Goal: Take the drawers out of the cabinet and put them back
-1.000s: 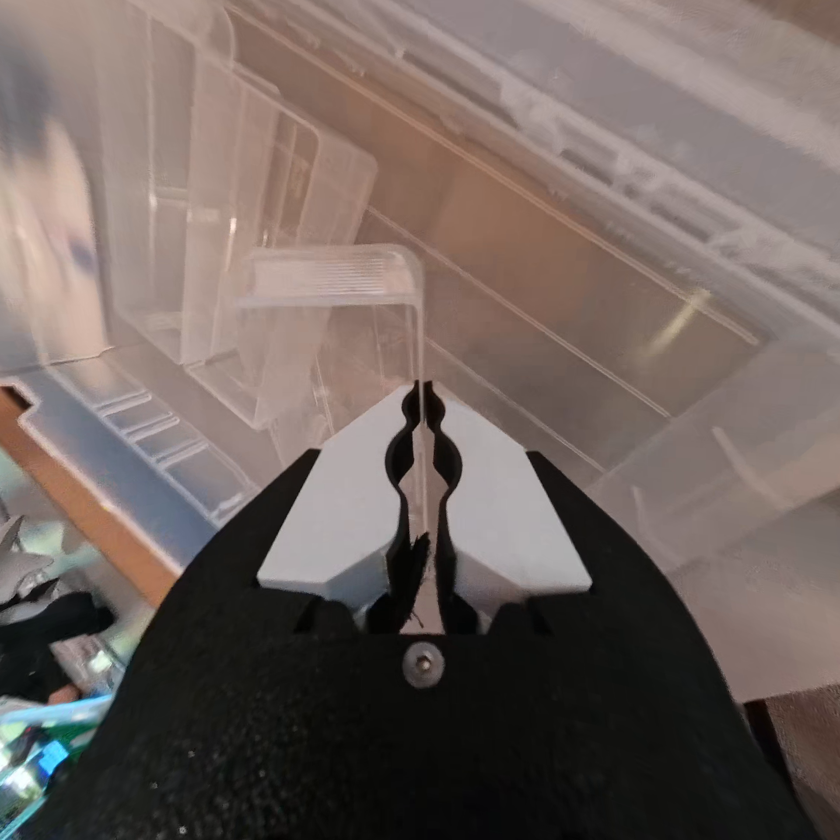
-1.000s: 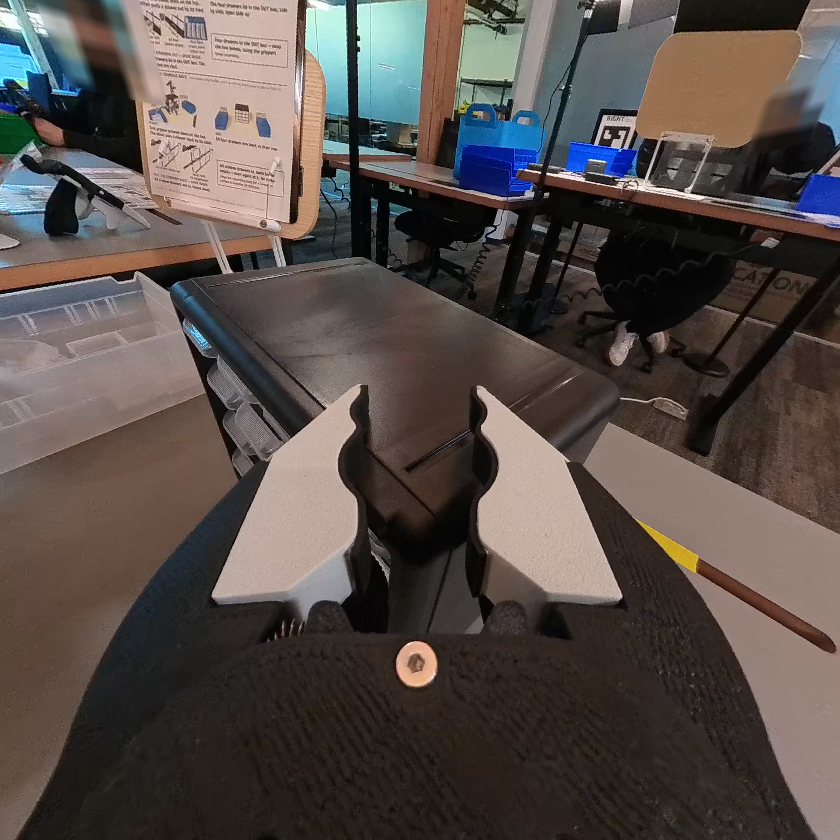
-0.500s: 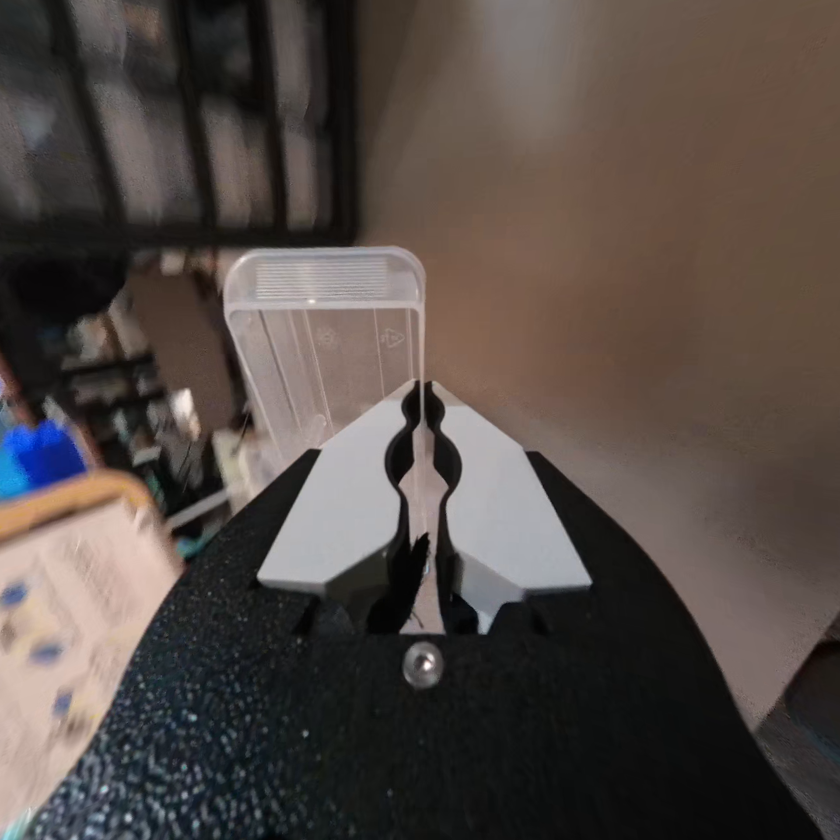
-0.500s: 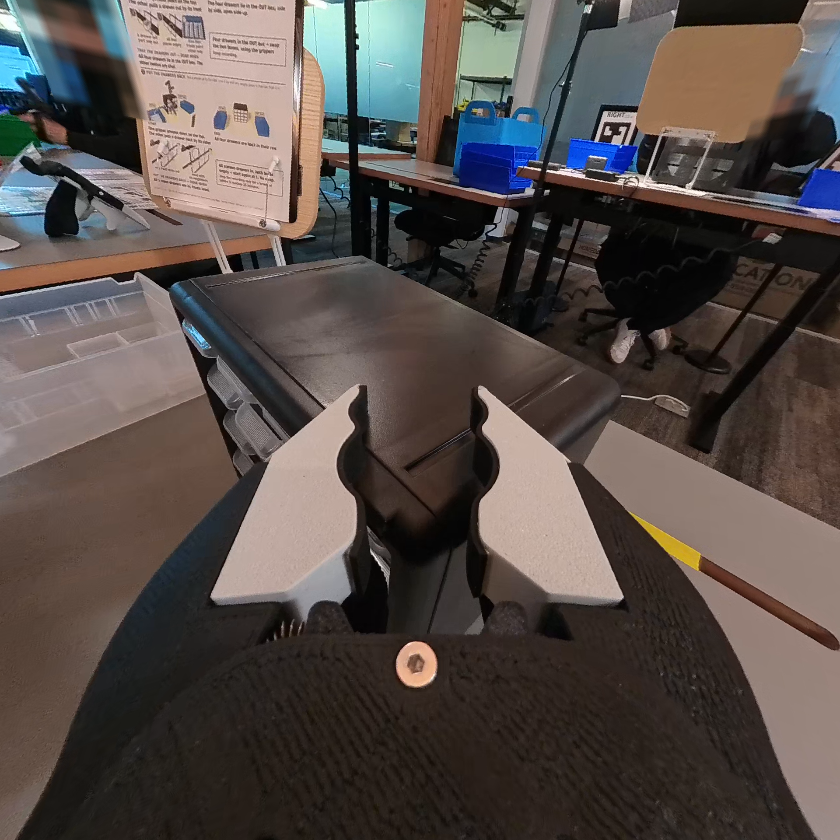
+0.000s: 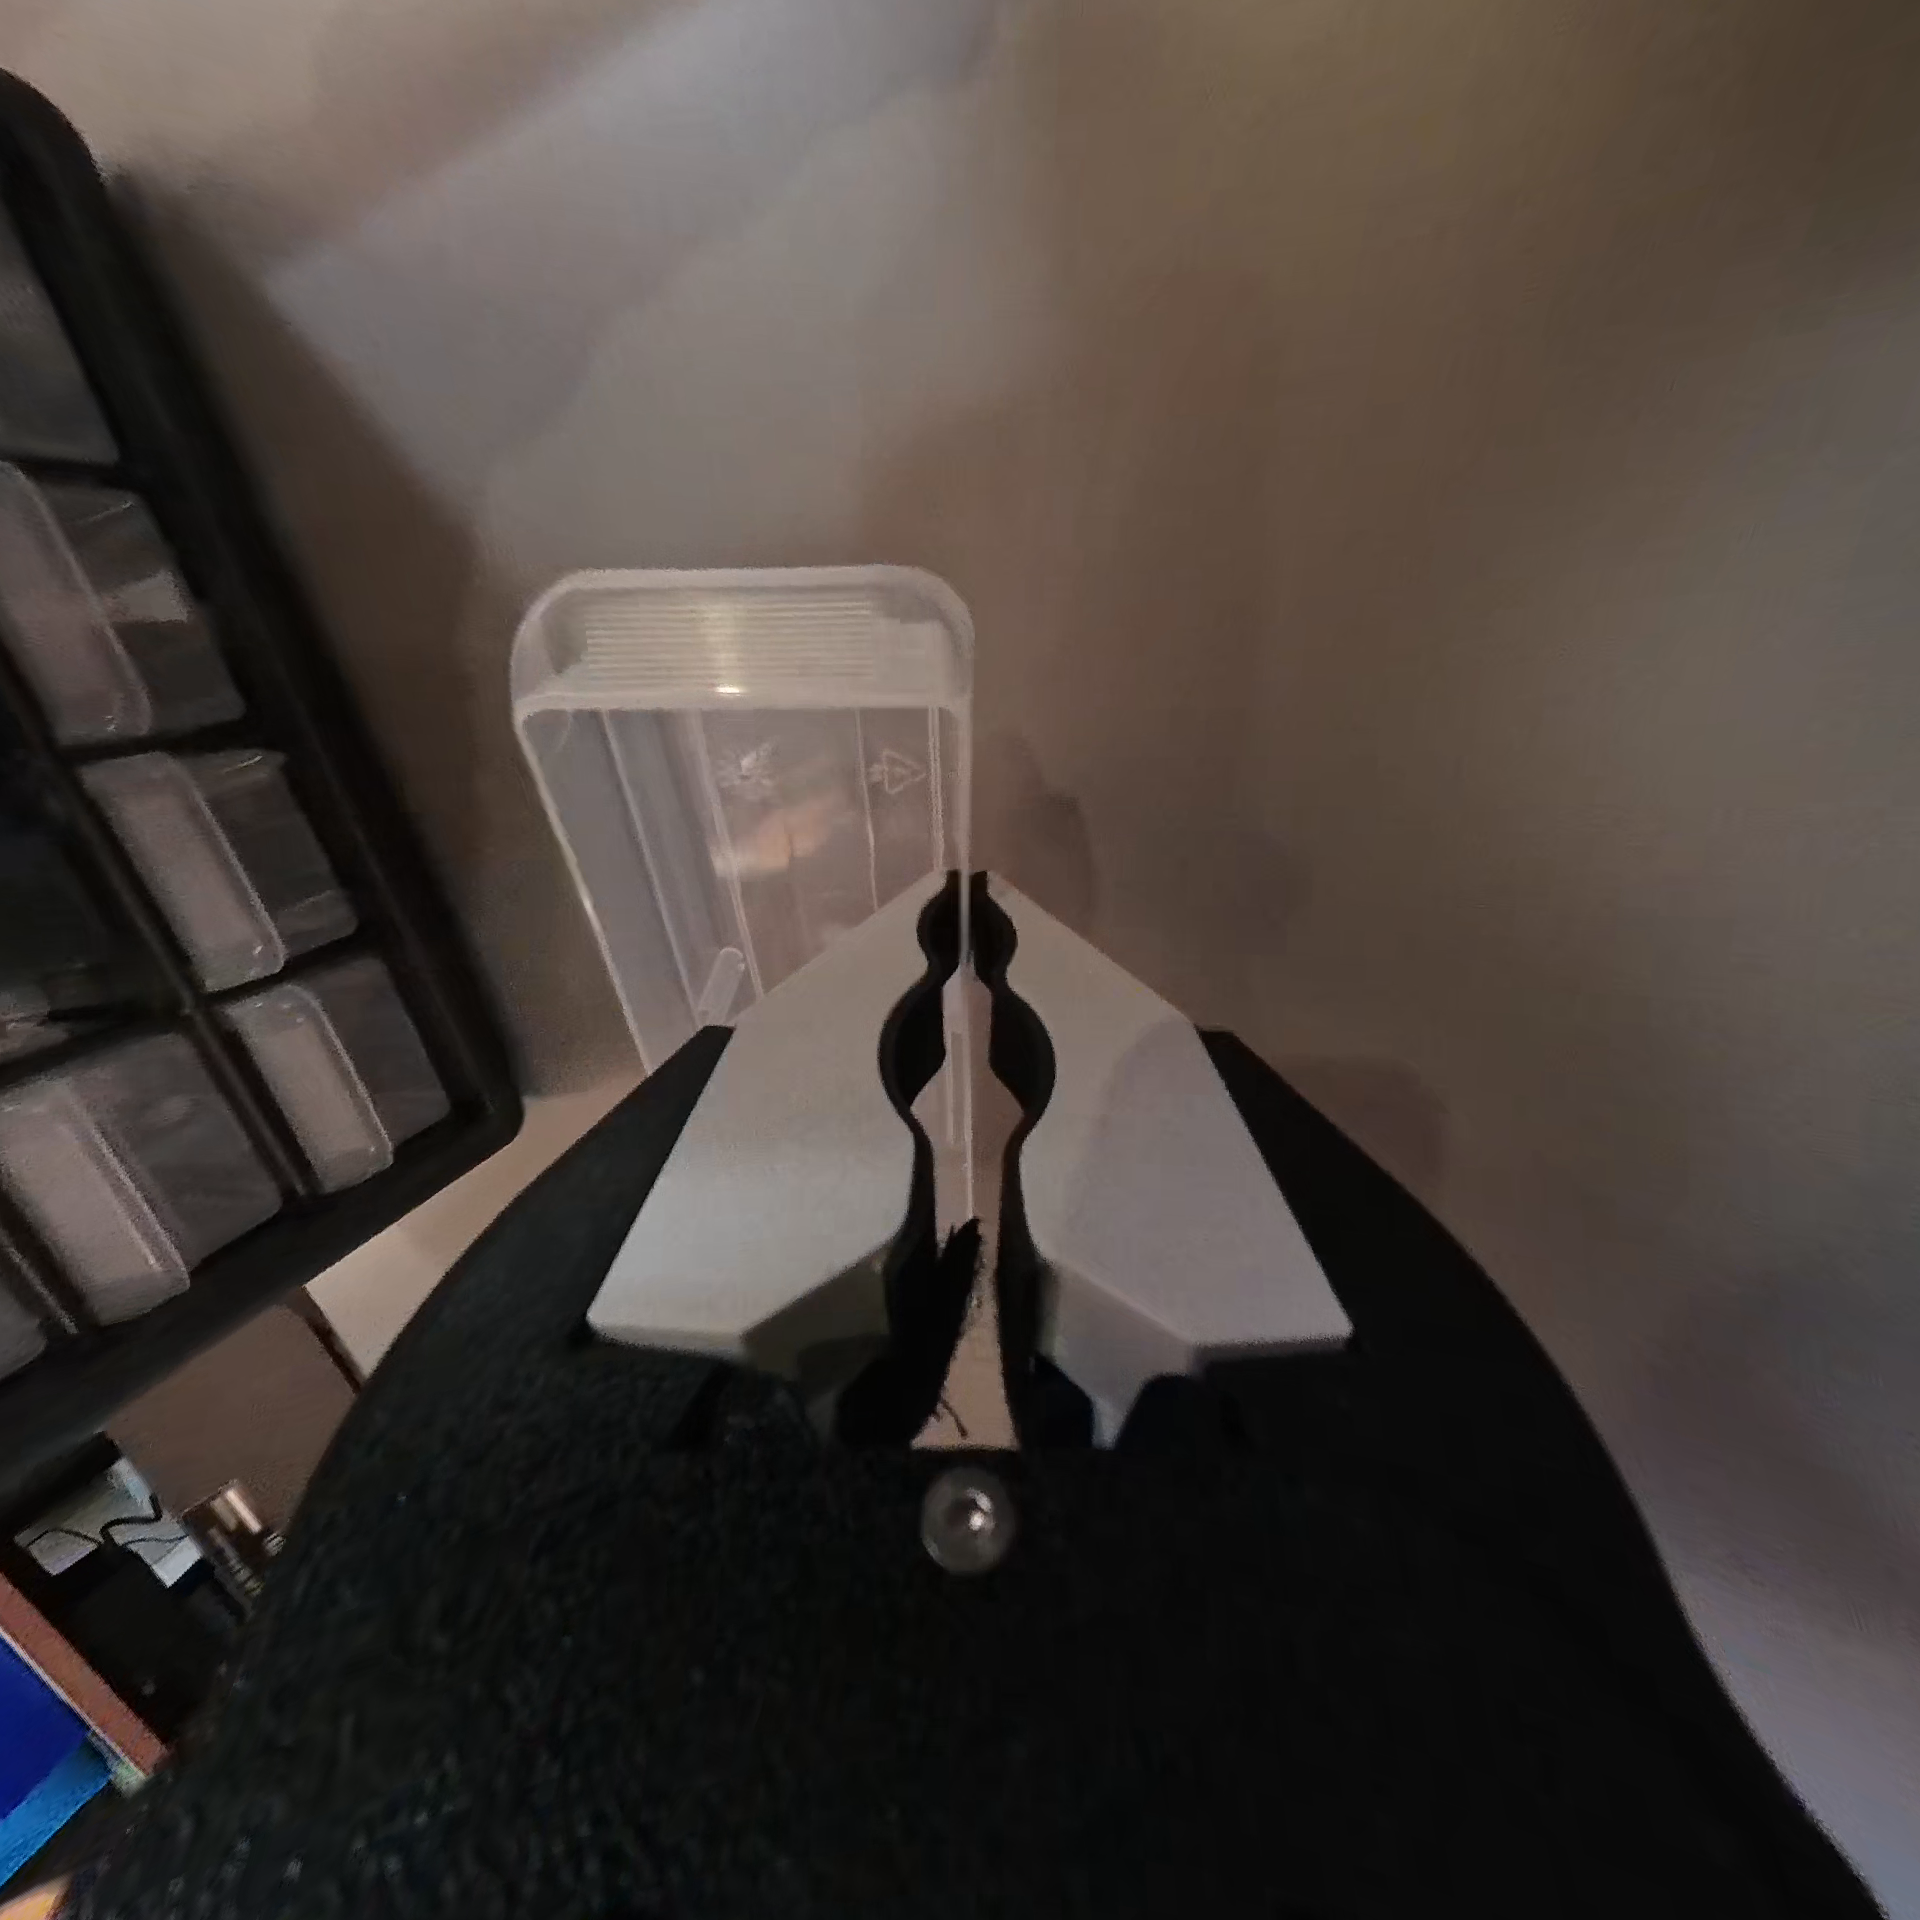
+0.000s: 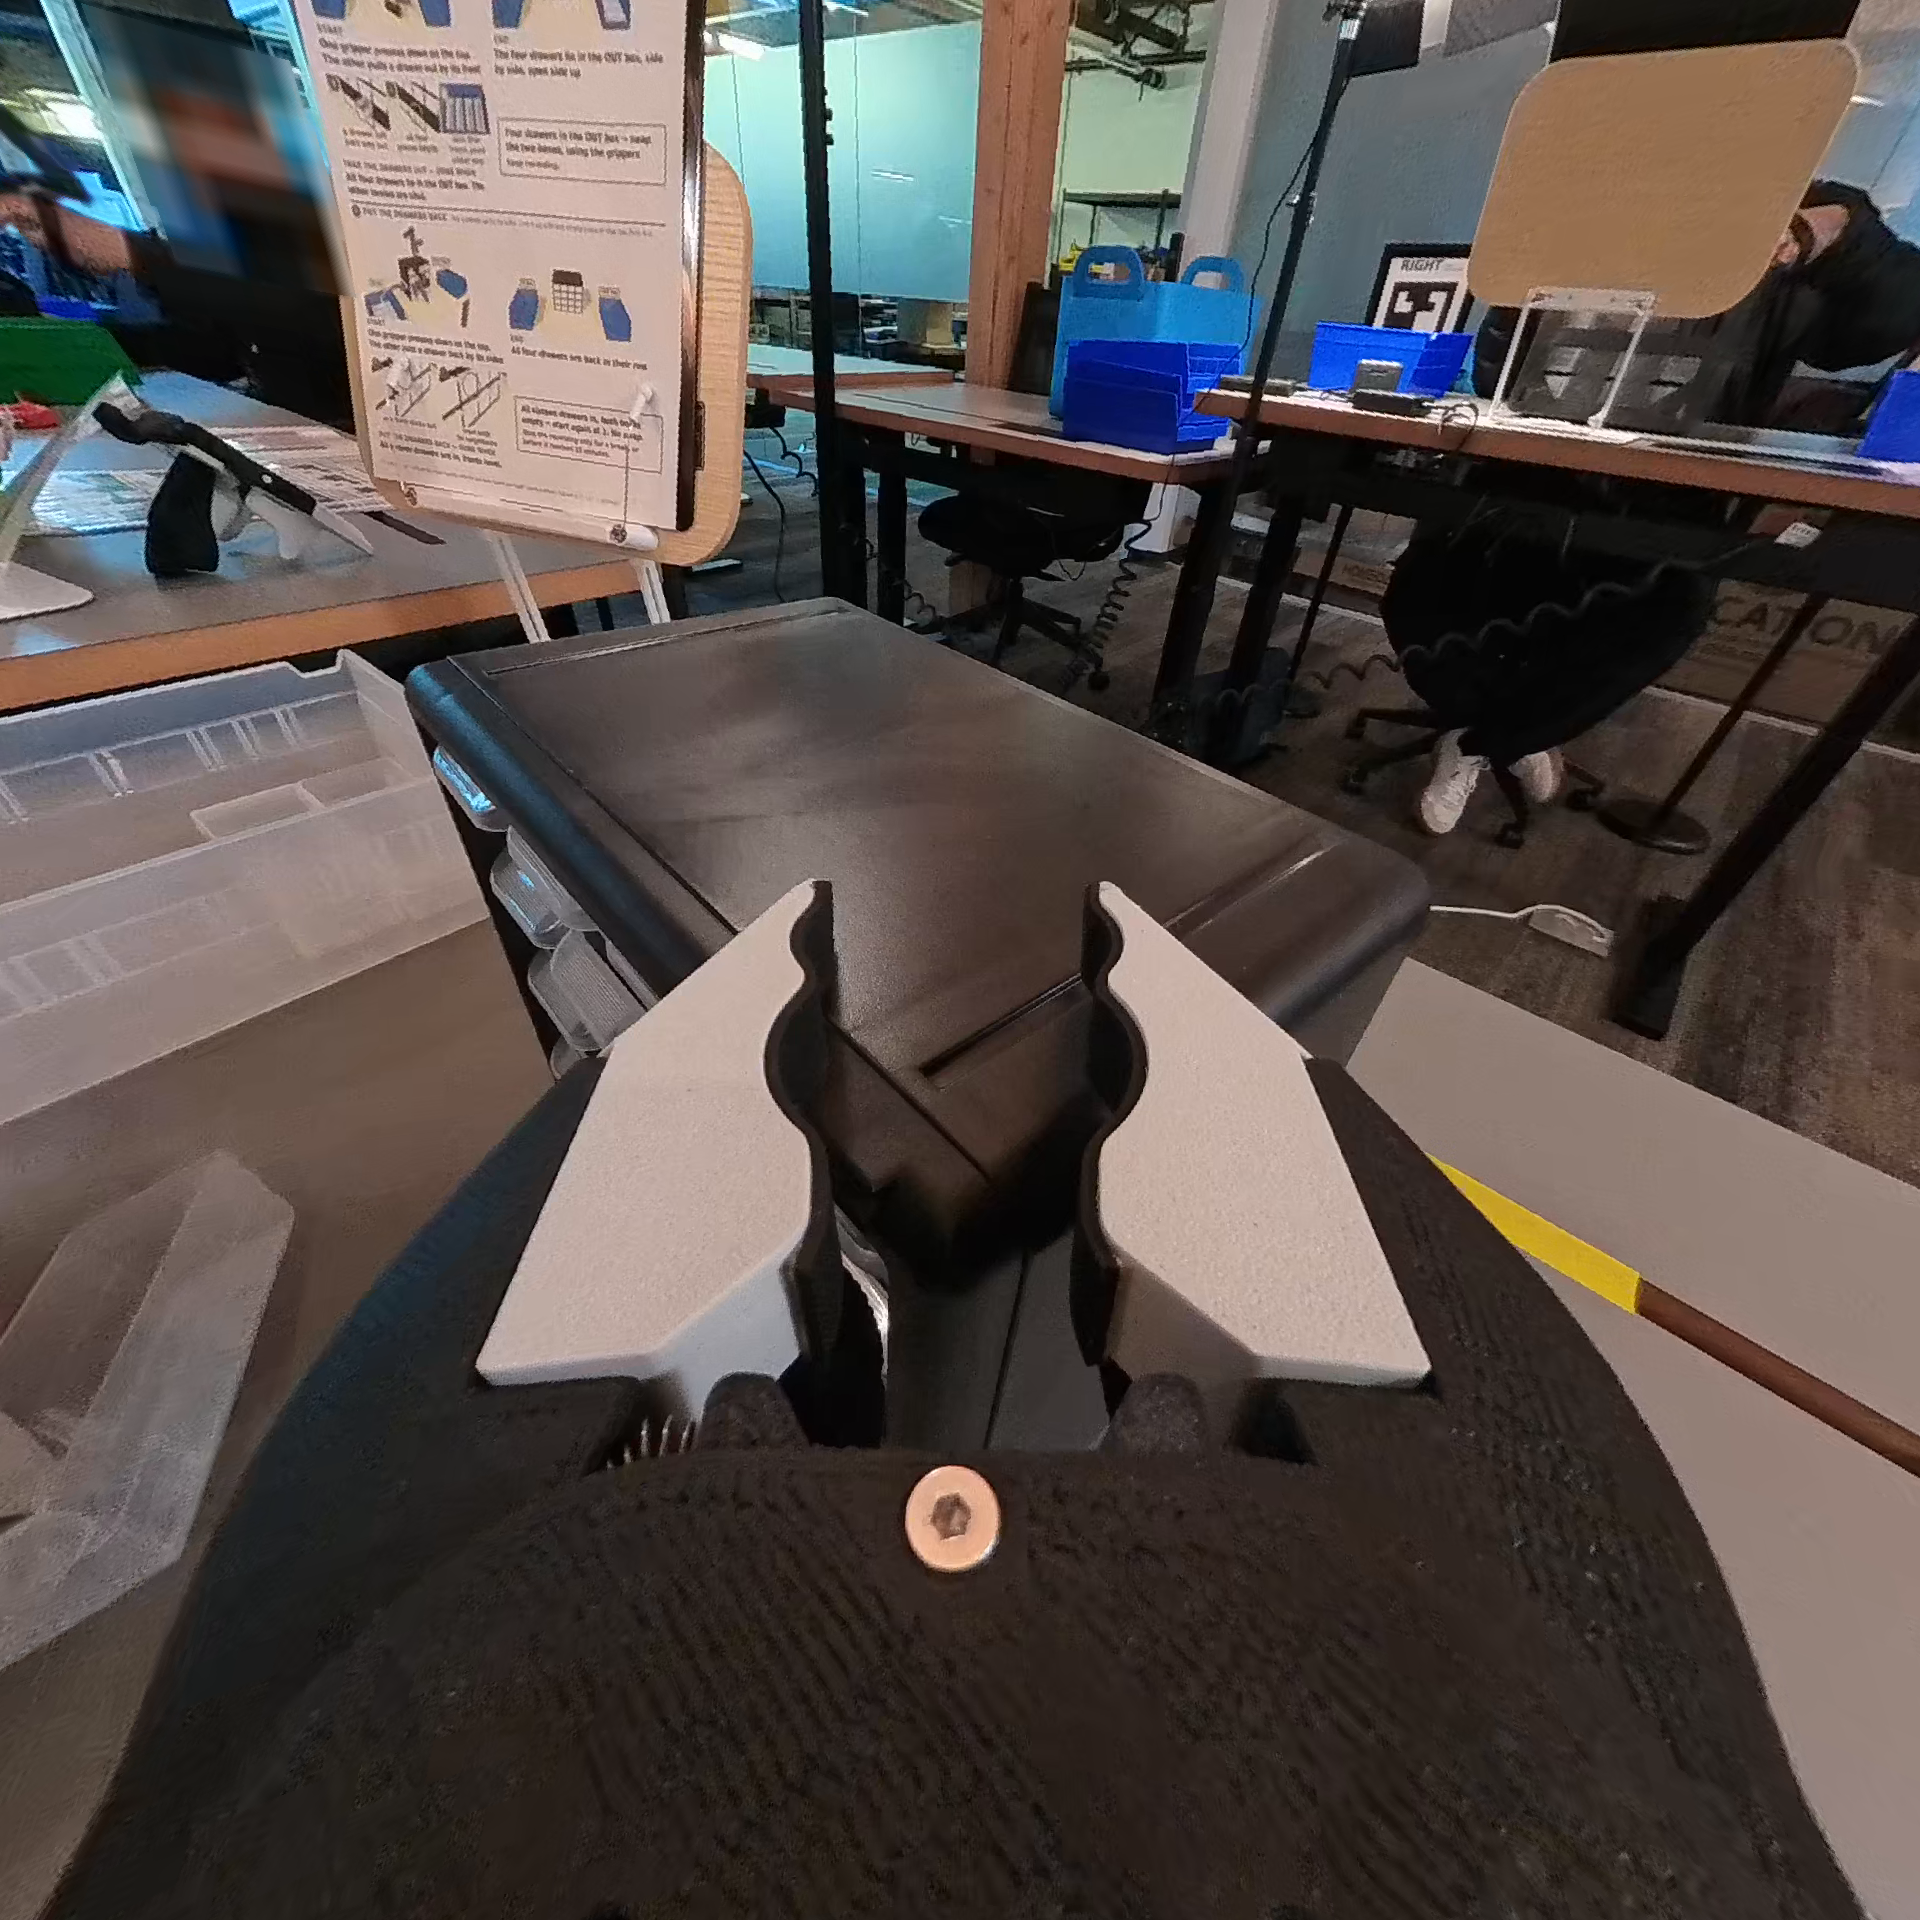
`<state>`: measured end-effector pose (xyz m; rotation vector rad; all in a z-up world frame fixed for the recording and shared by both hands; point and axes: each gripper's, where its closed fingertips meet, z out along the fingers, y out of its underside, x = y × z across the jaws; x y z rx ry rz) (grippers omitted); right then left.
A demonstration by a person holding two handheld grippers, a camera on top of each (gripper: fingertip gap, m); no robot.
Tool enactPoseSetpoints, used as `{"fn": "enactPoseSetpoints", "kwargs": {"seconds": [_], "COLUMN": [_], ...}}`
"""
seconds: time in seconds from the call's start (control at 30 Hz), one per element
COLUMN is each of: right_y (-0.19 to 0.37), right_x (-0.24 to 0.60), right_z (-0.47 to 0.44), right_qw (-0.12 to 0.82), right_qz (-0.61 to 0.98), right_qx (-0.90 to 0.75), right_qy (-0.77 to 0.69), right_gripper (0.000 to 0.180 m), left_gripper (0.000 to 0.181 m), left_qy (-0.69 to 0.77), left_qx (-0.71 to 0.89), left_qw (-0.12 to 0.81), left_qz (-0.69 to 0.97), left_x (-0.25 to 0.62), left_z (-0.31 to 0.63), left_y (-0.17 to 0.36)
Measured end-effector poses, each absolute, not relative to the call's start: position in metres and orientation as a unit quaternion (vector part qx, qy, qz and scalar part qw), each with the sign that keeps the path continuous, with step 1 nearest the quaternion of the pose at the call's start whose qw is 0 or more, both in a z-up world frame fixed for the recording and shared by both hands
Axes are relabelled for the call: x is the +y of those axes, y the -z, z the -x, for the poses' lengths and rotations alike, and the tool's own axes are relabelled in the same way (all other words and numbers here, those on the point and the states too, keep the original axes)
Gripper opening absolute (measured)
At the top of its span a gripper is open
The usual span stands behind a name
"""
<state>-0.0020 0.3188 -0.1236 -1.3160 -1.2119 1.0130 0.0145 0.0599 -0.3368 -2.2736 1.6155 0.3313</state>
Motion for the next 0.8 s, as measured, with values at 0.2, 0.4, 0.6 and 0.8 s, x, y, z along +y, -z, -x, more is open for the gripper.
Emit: {"fn": "enactPoseSetpoints", "kwargs": {"seconds": [0.2,0.4,0.6,0.8], "right_y": [0.124,0.124,0.124,0.124], "right_x": [0.319,0.319,0.319,0.319], "right_z": [0.002,0.002,0.002,0.002], "right_qw": [0.517,0.517,0.516,0.516], "right_qz": [0.549,0.548,0.548,0.548], "right_qx": [-0.506,-0.506,-0.506,-0.505], "right_qy": [-0.419,-0.42,-0.42,-0.423], "right_gripper": [0.047,0.047,0.047,0.048], "left_gripper": [0.001,0.039,0.081,0.095], "left_qy": [-0.126,-0.161,-0.153,-0.248], "left_qx": [0.558,0.49,0.362,0.331], "left_qw": [0.175,0.222,0.284,0.243], "left_qz": [0.802,0.828,0.874,0.878], "left_x": [0.064,0.078,0.063,0.056], "left_z": [-0.015,-0.004,0.025,0.074], "left_y": [0.347,0.343,0.319,0.327]}}
